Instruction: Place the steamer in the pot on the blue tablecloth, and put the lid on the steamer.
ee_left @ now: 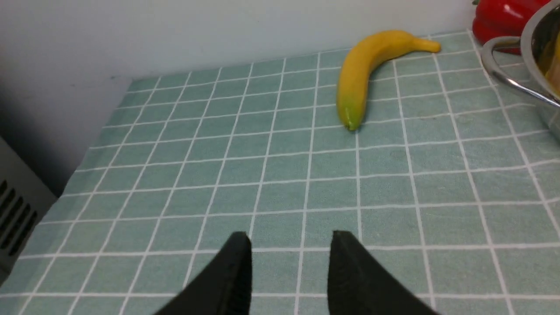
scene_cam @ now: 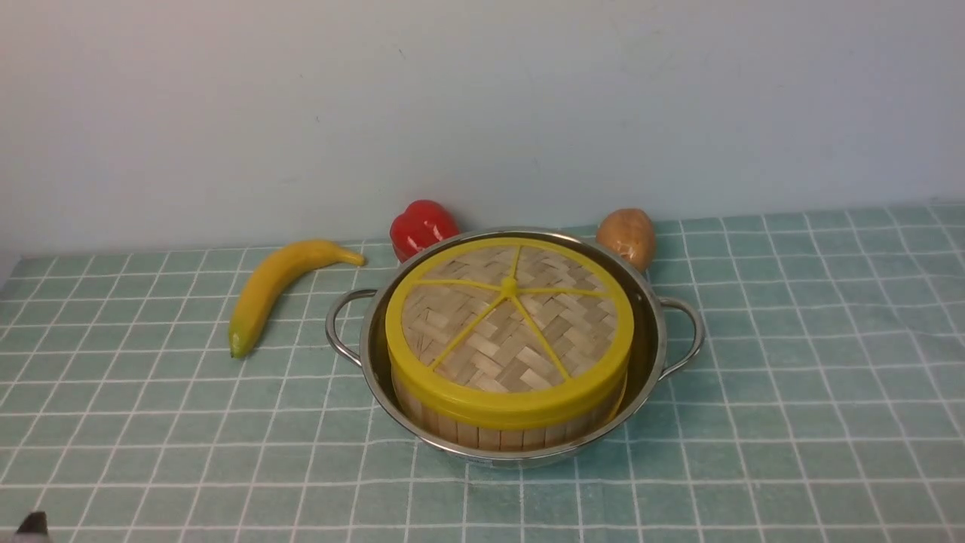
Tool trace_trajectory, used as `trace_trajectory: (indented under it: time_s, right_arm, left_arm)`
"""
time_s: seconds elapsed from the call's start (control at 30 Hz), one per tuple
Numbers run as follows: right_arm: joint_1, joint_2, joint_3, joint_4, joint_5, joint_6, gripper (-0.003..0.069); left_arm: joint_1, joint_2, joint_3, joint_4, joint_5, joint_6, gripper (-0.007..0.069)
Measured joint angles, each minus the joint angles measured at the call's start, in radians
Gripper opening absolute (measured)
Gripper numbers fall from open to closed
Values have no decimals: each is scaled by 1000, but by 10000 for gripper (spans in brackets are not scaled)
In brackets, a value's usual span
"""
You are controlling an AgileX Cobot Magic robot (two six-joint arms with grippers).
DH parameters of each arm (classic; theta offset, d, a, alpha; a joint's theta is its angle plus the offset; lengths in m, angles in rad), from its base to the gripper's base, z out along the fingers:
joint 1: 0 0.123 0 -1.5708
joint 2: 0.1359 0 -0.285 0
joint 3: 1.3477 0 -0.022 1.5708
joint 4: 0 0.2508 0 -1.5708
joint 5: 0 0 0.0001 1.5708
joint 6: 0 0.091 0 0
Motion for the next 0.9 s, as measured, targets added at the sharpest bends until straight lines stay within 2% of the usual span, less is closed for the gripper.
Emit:
trace_trajectory:
  time_s: [0.07, 0.3, 0.5, 0.9]
  right_arm:
    - [0, 0, 0, 0, 0, 0, 240]
    - [0, 0, 0, 0, 0, 0, 240]
    - [0, 0, 0, 0, 0, 0, 240]
    - [0, 0, 0, 0, 0, 0, 240]
  left_arm:
    - [1, -76, 74, 0, -30, -23, 242]
    - [1, -215, 88, 1, 27, -63, 242]
    - [-5, -245, 88, -17, 53, -181, 242]
    - [-20, -247, 88, -4, 54, -121, 243]
